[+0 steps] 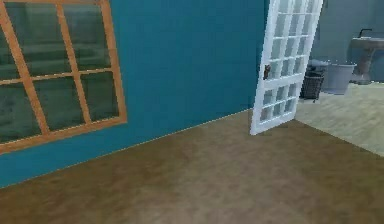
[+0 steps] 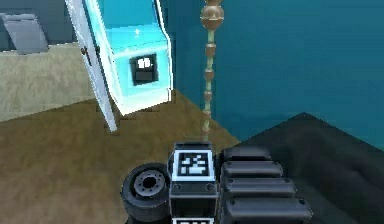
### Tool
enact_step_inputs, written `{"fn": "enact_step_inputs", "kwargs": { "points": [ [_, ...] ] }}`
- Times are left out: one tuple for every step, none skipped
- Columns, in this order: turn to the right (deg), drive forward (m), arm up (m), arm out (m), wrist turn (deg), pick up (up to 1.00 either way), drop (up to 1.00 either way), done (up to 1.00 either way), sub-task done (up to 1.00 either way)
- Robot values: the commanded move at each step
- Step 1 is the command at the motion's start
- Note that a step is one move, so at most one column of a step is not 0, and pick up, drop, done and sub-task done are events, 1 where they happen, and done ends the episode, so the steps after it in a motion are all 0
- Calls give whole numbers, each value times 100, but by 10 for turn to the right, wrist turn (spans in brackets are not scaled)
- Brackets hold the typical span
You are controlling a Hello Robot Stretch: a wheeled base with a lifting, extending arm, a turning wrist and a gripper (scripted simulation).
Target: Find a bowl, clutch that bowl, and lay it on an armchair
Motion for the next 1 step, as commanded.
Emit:
{"fn": "enact_step_inputs", "kwargs": {
  "points": [
    [-450, 0, 0, 0, 0, 0, 0, 0, 0]
  ]
}}
